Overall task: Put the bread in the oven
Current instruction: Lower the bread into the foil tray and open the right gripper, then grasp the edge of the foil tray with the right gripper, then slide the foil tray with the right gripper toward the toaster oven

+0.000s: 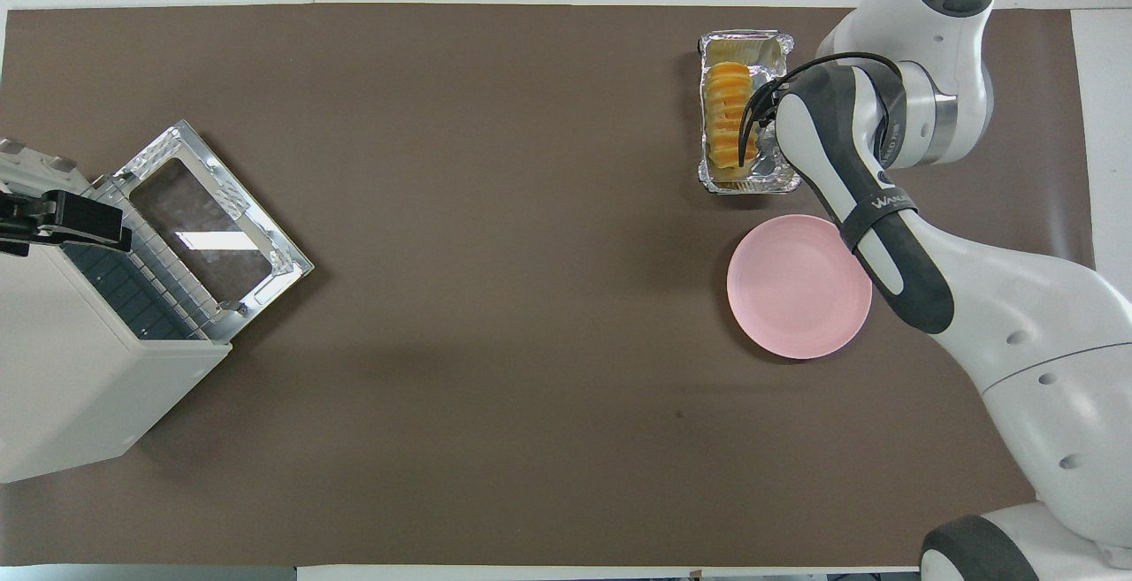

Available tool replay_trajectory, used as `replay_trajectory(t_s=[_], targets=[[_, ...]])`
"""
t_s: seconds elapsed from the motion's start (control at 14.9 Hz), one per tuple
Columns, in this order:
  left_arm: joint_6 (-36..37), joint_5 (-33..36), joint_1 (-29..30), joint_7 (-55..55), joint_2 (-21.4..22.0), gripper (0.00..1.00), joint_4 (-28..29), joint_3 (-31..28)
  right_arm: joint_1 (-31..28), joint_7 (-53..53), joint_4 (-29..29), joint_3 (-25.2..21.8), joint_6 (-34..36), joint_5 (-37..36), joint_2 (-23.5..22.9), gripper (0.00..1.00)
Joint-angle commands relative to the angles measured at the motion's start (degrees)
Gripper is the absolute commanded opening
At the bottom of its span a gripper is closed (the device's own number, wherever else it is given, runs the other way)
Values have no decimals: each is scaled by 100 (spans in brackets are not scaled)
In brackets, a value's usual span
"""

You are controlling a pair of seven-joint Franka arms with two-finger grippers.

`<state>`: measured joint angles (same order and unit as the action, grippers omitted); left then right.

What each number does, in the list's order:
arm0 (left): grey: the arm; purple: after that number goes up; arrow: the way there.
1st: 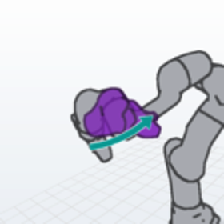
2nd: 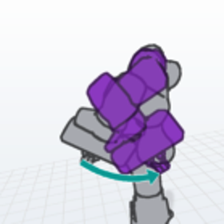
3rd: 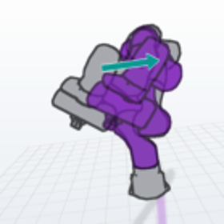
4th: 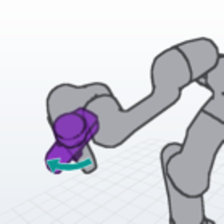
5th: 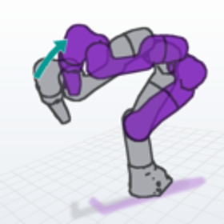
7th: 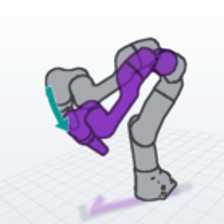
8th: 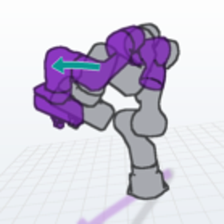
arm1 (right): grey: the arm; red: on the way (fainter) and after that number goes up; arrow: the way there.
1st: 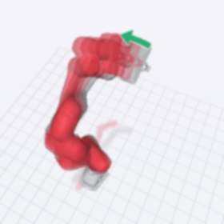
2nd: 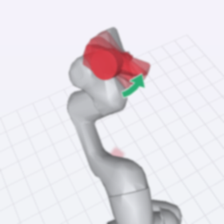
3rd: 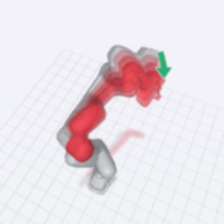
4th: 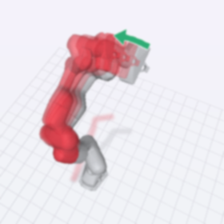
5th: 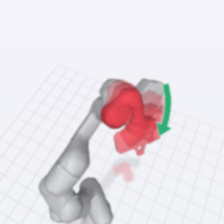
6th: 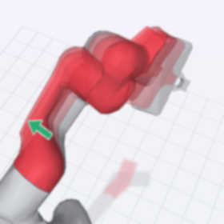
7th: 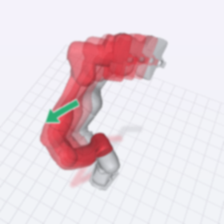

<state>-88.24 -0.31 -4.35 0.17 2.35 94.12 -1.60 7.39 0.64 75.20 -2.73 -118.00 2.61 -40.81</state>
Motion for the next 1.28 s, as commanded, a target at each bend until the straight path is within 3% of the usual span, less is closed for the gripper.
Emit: replay_trajectory(t_s=[0.0,0.07,0.13,0.2,0.54,0.81,1.01,1.21], targets=[[35,75,-223,-60,11,100,-25,11,8,-126,599,-44,-337,-68,293,51],[26,66,-250,-69,11,100,-25,11,0,-187,740,-44,-494,-24,328,38],[35,66,-285,-69,11,100,-16,11,8,-205,828,-44,-583,-6,372,14],[17,75,-311,-69,20,100,-16,11,8,-205,838,-35,-593,-6,372,0],[8,66,-303,-69,20,100,1,11,26,-205,611,-26,-339,-6,381,0],[17,75,-303,-61,46,100,45,2,122,-223,-65,18,714,-6,390,0],[35,66,-285,-61,46,100,45,2,604,-870,-532,18,1173,318,451,0],[26,66,-285,-52,46,100,45,11,1113,-1259,-542,27,1174,389,530,0]])
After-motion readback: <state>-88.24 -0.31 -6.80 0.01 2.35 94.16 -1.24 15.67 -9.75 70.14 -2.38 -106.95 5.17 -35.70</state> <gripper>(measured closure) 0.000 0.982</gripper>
